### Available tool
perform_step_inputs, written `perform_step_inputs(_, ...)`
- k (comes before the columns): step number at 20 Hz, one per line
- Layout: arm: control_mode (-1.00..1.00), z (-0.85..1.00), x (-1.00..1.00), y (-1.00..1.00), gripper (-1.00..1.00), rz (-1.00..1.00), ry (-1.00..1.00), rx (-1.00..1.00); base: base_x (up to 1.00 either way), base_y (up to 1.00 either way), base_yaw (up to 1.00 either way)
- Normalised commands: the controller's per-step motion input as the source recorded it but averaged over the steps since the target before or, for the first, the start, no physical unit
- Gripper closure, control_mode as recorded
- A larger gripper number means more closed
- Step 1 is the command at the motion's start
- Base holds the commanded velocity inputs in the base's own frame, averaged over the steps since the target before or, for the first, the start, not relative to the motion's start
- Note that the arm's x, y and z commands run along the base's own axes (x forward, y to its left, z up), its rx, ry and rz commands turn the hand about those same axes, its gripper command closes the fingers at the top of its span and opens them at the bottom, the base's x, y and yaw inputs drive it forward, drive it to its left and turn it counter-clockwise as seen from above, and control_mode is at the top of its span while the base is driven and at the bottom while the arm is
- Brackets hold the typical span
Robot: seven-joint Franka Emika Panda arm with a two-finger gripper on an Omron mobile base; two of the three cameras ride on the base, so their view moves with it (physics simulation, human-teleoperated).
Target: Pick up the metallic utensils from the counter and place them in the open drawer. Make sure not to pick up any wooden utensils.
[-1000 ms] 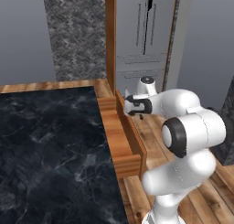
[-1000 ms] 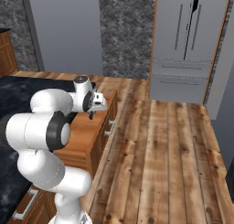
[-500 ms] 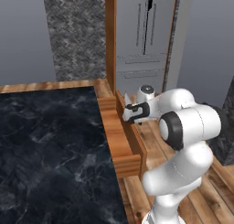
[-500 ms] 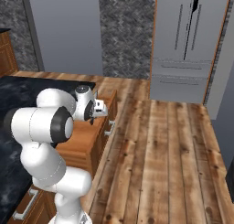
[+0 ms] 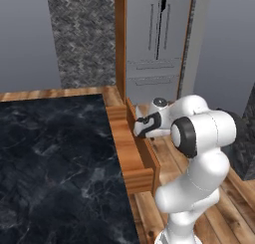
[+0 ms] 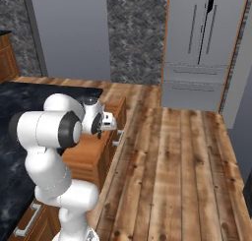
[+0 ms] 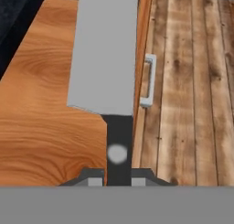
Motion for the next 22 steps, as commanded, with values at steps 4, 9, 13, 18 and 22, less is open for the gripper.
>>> perform_step_inputs(4,-1.00,-0.27,0.23,-0.01,1.00,0.00,0.13,0.00,0.00,0.00,0.00)
perform_step_inputs(9,-1.00,-0.44,0.07,-0.03,1.00,0.00,0.15,0.00,0.00,0.00,0.00)
perform_step_inputs(13,-1.00,-0.45,0.00,0.00,1.00,0.00,0.12,0.00,0.00,0.00,0.00)
perform_step_inputs(18,-1.00,-0.40,0.00,0.00,1.00,0.00,0.03,0.00,0.00,0.00,0.00)
perform_step_inputs(22,-1.00,-0.48,0.00,0.00,1.00,0.00,0.00,0.00,0.00,0.00,0.00)
